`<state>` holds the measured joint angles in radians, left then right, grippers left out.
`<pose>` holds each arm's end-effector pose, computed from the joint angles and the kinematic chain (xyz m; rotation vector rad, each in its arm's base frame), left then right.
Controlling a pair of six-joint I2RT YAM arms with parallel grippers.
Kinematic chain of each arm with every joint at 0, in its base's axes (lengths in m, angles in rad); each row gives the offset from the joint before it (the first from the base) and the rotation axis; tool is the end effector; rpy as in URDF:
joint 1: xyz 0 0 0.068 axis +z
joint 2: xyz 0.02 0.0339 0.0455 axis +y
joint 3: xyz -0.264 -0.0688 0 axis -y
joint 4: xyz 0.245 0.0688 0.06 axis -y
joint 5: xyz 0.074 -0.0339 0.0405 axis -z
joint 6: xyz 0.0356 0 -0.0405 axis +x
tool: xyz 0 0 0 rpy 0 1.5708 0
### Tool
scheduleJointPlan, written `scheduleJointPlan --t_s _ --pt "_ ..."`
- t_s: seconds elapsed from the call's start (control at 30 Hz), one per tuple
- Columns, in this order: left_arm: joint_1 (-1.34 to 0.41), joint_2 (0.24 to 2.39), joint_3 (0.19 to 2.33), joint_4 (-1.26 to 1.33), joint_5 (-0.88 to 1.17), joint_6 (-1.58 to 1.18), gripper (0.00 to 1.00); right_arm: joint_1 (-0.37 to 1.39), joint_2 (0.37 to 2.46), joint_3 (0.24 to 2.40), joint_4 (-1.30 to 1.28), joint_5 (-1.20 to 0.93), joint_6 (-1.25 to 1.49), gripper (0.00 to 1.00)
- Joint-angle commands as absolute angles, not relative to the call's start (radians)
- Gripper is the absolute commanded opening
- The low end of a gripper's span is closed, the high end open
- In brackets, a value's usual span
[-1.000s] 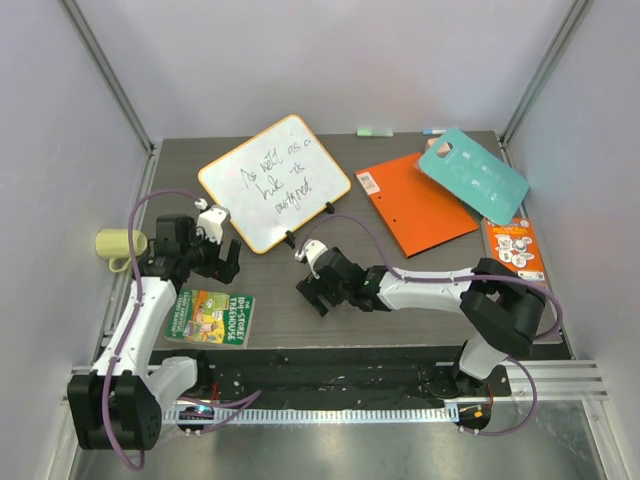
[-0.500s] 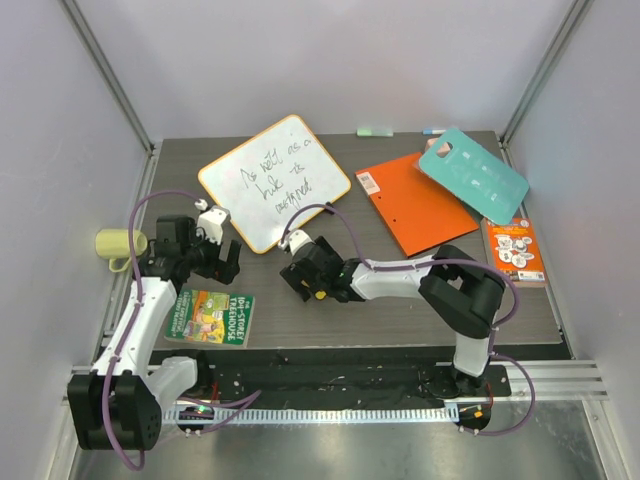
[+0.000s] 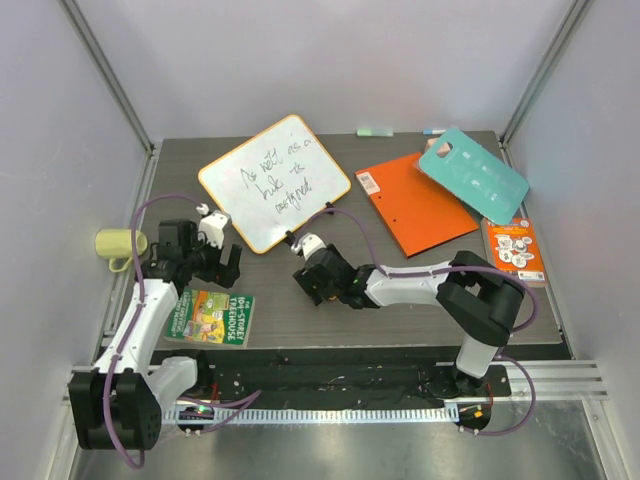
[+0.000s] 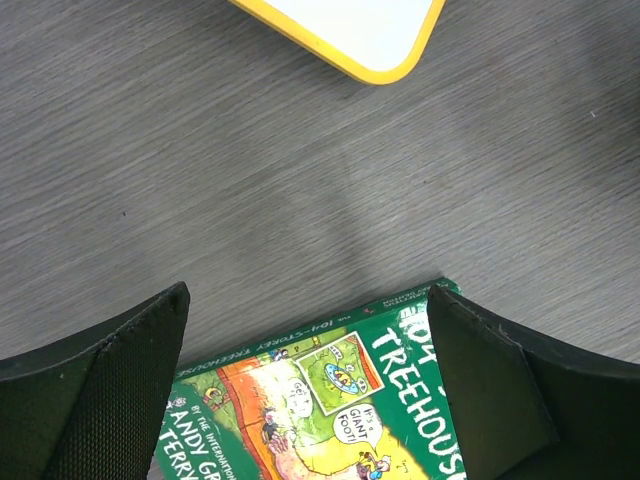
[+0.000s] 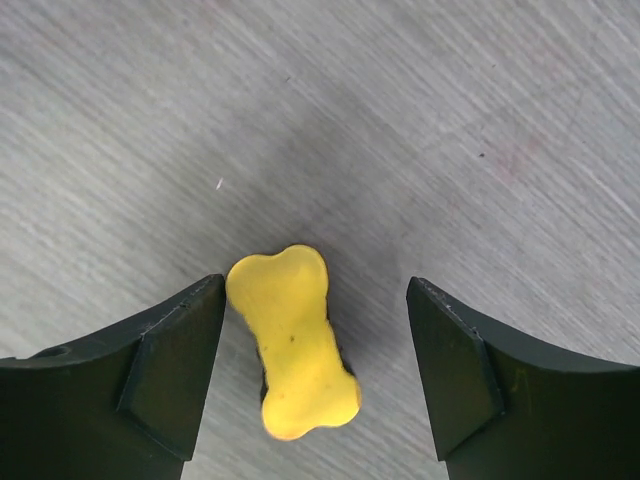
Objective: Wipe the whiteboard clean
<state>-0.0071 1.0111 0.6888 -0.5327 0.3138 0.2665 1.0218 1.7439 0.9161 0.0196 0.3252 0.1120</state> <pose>0.2019 -0.0124 0.2351 0.4646 2.3411 -0.2585 0.1923 0.2925 0.1558 -0.8851 2.1580 0.1790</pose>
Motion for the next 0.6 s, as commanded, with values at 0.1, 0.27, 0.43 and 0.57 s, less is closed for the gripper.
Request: scheduleJointPlan --t_s 0.1,0.27,0.43,0.57 --pt "-0.003 1.028 0.683 -0.491 0.299 0.264 1.0 1.028 1.694 0.896 0.06 0.252 0.147 0.76" --pt "-0.005 1.025 0.675 -0.494 0.296 0.273 1.0 1.028 1.68 0.873 0.066 0.218 0.15 0.76" --pt "-0.005 1.026 0.667 -0.488 0.29 0.275 1.0 1.028 1.646 0.842 0.054 0.207 0.167 0.66" --pt "-0.003 1.031 0.666 -0.485 0.295 0.276 1.0 1.026 1.618 0.813 0.066 0.21 0.176 0.57"
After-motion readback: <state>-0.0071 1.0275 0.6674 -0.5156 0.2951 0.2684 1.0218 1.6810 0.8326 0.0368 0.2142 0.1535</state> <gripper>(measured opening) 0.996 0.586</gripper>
